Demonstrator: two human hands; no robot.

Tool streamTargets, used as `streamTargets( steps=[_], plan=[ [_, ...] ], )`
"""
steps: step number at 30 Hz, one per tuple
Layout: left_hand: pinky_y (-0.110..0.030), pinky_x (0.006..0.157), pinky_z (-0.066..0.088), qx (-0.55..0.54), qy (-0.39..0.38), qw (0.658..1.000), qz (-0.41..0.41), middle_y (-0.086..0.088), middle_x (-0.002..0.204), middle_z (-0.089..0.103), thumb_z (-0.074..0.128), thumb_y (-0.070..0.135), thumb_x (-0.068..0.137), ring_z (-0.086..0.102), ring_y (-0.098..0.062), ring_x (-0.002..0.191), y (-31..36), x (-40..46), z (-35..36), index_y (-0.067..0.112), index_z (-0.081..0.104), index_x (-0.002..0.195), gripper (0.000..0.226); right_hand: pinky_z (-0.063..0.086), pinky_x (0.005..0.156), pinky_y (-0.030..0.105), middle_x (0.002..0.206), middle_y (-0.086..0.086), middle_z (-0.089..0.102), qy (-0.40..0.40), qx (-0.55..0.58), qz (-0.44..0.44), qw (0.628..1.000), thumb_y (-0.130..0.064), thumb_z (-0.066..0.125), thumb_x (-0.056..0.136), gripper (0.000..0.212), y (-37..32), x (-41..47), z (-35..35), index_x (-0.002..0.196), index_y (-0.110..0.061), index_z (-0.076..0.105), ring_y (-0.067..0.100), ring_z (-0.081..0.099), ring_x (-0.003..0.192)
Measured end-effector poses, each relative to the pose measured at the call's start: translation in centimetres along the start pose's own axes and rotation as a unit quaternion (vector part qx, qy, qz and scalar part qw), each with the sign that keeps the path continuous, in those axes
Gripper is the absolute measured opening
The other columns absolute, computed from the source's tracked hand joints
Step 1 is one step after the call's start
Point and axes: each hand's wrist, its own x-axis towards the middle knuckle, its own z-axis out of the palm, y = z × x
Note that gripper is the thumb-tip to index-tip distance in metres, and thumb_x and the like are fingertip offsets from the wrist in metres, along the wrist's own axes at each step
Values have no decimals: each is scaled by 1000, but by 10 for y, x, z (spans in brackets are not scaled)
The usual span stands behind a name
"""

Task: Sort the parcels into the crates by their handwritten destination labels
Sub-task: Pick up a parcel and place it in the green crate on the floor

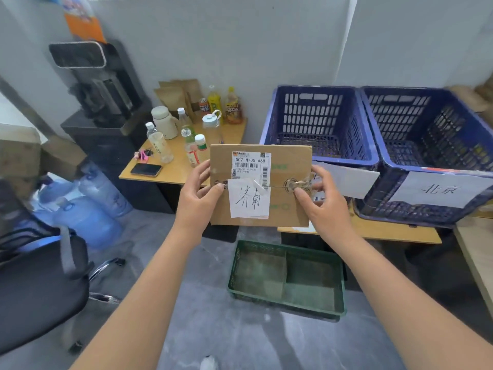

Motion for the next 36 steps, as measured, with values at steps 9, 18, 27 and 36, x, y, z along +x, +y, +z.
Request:
streamTargets(
  steps=[9,18,27,36],
  plan=[
    [-34,88,55,14,-11,998,-66,10,120,65,61,18,90,64,-13,109,-109,39,-92,41,58,128,44,56,78,38,108,-11,55,-31,-12,93,995,-43,64,93,50,38,-16,146,135,-47,37,12,59,98],
    [-34,98,50,74,4,978,-194,-8,119,58,57,25,75,61,-17,108,-387,39,-73,42,60,127,54,52,95,33,127,-12,59,-75,-14,210,975,-29,67,94,51,275,-52,281,133,-47,39,-3,56,111],
    [-14,72,45,86,-53,958,-268,7,114,59,59,12,97,55,5,91,-663,108,-7,30,53,134,41,48,92,34,128,-3,60,-53,-66,280,956,-29,65,96,55,536,-33,397,146,-27,41,16,58,114],
    [-25,84,45,253,-175,927,-214,8,125,66,58,33,97,62,-20,116,-825,149,33,30,50,141,44,45,81,33,122,0,64,-49,-144,286,946,-32,62,94,54,689,-7,456,144,-27,42,21,59,103]
  ],
)
